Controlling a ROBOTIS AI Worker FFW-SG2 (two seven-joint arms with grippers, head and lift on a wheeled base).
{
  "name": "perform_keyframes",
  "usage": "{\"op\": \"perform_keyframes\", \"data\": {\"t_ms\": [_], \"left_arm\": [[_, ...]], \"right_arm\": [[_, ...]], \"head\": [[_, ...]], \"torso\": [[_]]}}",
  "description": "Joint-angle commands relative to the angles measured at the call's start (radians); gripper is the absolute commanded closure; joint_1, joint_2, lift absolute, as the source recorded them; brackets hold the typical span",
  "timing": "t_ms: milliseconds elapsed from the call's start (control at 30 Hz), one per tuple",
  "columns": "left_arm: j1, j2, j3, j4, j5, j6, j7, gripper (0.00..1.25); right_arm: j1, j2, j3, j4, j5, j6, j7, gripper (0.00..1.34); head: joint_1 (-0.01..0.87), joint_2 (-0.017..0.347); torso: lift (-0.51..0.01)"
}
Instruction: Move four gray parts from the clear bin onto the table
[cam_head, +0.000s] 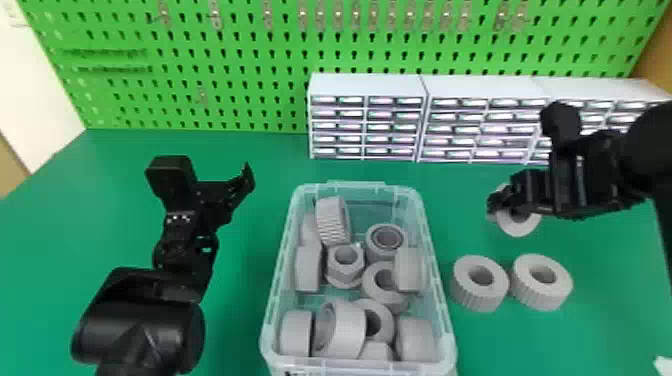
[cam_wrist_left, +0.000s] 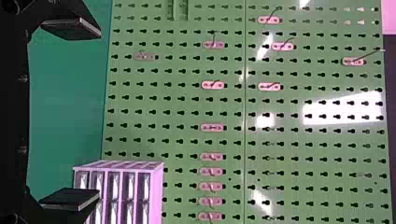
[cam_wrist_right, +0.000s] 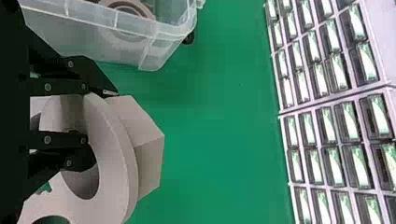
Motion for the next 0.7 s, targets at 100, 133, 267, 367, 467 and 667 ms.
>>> {"op": "perform_keyframes", "data": {"t_ms": [100,133,267,367,467,667], "left_arm": [[-0.001,0.0,-0.005,0.0,0.0,0.0,0.003,0.09],[-0.001,-0.001,-0.003,0.0,0.0,0.0,0.002,0.09],[-0.001,0.0,-0.002,0.0,0.0,0.0,0.003,0.09],[-0.001,-0.001,0.0,0.002,0.0,0.0,0.003,0.09],[0.001,-0.001,0.0,0.002,0.0,0.0,0.003,0.09],[-0.003,0.0,0.0,0.002,0.0,0.0,0.003,0.09]], "right_arm": [[0.022,-0.002,-0.007,0.002,0.014,0.012,0.0,1.0],[0.025,-0.002,-0.009,0.001,0.012,0.012,0.0,1.0],[0.039,-0.01,-0.009,-0.002,0.006,0.012,0.0,1.0],[0.048,-0.014,-0.012,-0.005,0.0,0.012,0.0,1.0],[0.06,-0.018,-0.017,-0.019,-0.002,0.012,0.0,1.0],[0.066,-0.028,-0.024,-0.025,-0.002,0.012,0.0,1.0]], "head": [[0.693,0.072],[0.693,0.072],[0.693,0.072],[0.693,0.072],[0.693,0.072],[0.693,0.072]], "torso": [[-0.052],[-0.052],[-0.052],[-0.052],[-0.052],[-0.052]]}}
